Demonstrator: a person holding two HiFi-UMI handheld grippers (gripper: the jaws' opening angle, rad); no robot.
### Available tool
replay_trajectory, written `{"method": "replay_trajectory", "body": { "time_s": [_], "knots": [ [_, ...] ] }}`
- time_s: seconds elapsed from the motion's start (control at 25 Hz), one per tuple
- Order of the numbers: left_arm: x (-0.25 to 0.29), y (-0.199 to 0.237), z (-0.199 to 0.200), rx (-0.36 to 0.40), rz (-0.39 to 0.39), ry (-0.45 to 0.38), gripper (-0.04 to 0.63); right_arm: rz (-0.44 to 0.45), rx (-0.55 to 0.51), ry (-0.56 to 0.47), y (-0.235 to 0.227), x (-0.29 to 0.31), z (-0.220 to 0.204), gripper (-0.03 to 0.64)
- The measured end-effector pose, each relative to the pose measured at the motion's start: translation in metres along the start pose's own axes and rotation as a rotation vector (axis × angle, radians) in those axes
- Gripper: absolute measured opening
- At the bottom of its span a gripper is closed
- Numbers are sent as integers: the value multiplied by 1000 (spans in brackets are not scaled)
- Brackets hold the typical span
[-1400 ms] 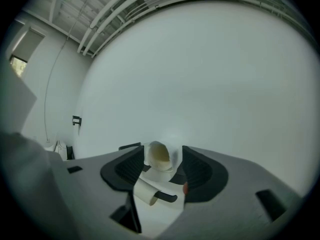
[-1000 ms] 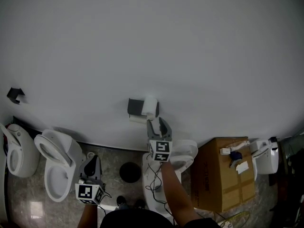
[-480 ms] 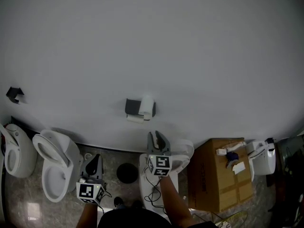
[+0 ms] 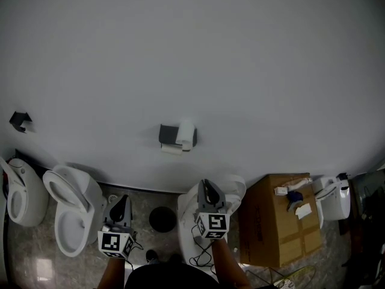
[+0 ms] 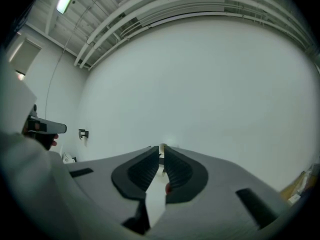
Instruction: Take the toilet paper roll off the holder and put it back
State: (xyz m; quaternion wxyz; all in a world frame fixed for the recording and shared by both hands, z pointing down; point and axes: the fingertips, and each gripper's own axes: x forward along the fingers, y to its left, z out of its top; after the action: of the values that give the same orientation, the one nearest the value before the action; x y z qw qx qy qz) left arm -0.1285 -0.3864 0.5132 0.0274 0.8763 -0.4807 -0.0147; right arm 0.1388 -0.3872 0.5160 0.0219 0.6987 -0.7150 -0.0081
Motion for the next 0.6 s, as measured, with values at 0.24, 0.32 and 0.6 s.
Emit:
{"method": "replay_trajectory", "body": {
  "time_s": [0.24,0.32,0.6],
  "knots": [
    [-4,-4,4,2,-7,4,3,-2,9,-28,2,-31,5,12],
    [-6,-3,5,9,0,-10,3,-16,24,-39,-1,-39,6,3],
    [-14,-1,7,29,15,-41,3,-18,6,-95,1,-54,15,2]
  ]
}}
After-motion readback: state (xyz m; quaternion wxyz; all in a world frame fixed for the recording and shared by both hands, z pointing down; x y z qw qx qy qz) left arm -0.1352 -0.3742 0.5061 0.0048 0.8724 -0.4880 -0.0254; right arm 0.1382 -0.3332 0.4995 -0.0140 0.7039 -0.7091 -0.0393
